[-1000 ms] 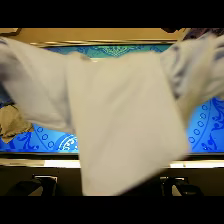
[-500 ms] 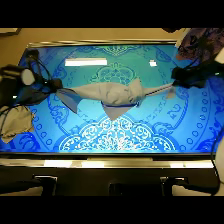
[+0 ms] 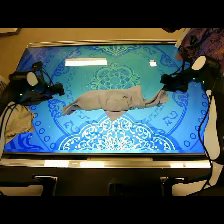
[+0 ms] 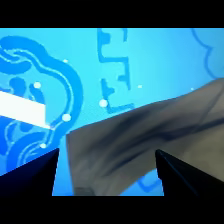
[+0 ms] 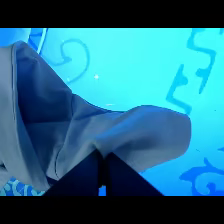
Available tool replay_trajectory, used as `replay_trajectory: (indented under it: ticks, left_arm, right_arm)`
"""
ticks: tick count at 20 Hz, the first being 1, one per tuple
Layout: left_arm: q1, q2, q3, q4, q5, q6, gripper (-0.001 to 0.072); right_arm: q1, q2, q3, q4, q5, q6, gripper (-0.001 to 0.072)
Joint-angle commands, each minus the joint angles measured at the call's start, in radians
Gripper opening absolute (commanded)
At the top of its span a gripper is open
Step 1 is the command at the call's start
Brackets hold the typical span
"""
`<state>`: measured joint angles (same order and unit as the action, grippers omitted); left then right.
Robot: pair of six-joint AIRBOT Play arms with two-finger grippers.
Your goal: Fold the clothes and pants, and hang the long-sleeved shirts on hangers.
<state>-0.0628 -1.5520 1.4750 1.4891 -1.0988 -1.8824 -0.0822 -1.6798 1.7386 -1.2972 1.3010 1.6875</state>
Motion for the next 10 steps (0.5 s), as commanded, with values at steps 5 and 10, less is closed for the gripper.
replay_trajectory:
  ticks: [5,10]
  left_arm:
    - [-0.094,0.033,-0.172,-0.627,0.076,0.158,0.0716]
    - [-0.278,-0.036,-0.340,-0.731,0.227,0.103,0.0716]
  right_arm:
    - [0.001,0.032,0.001,0.003,0.006,-0.016,0.0029]
    - [0.001,0.062,0.001,0.003,0.039,-0.016,0.0029]
